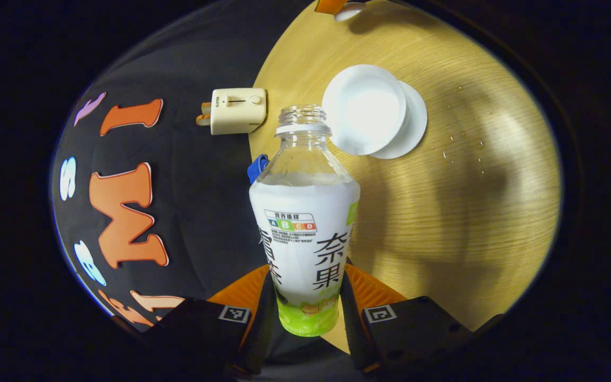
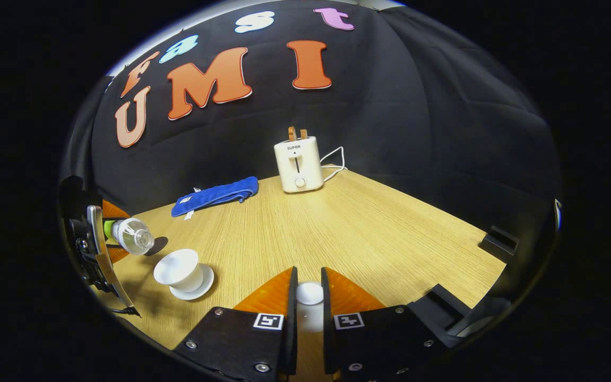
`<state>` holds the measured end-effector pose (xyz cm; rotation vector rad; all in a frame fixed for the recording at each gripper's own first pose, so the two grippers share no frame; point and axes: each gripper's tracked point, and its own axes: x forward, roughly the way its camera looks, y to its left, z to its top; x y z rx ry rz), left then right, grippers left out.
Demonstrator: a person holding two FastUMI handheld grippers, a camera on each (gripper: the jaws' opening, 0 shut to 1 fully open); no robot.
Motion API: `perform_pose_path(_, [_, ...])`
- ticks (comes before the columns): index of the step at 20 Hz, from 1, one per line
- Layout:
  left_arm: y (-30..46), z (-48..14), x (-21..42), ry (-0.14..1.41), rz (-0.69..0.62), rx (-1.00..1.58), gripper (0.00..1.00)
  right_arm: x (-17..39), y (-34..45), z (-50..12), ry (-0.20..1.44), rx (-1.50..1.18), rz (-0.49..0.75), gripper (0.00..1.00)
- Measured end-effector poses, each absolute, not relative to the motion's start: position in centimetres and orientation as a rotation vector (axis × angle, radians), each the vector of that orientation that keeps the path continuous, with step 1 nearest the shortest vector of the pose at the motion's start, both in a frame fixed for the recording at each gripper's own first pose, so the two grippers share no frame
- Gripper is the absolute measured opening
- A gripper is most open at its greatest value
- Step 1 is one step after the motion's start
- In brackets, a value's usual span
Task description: Open the teacup lid with one hand, grasp the water bottle and pour water into the teacup with the other hand; after pouring, place the water bottle on the coaster and then close the teacup lid.
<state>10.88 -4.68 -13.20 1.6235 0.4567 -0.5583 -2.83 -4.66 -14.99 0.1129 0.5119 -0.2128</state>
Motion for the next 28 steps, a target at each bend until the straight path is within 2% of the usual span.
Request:
perform_pose_path(6, [-4.9,-12.9,11.3,0.479,-0.609,1.812,0.62,-2.9,-4.6,-15.5,0.528,0.111,-0.207,0.20])
perform_pose_path(17, [-7.1,-11.1,13.0,0.406,-0.646,2.064,0.62,-3.2,-4.4,-15.6,0.534,0.106,-0.200,0.20])
perform_pose_path(19, [-7.3,-11.2,13.0,0.398,-0.651,2.063,0.65,-3.1,-4.5,-15.6,0.533,0.102,-0.199,0.20])
perform_pose_path(21, [-7.4,-11.3,12.9,0.400,-0.656,2.051,0.61,-3.1,-4.5,-15.6,0.535,0.103,-0.198,0.20])
perform_pose_path(23, [-7.3,-11.6,12.8,0.403,-0.665,2.018,0.62,-3.2,-4.6,-15.8,0.540,0.103,-0.200,0.20])
perform_pose_path(27, [-7.4,-12.7,12.2,0.407,-0.679,1.828,0.61,-3.2,-4.6,-15.9,0.544,0.108,-0.203,0.20])
perform_pose_path(28, [-7.3,-13.0,12.0,0.409,-0.677,1.772,0.64,-3.2,-4.5,-16.0,0.546,0.108,-0.203,0.20])
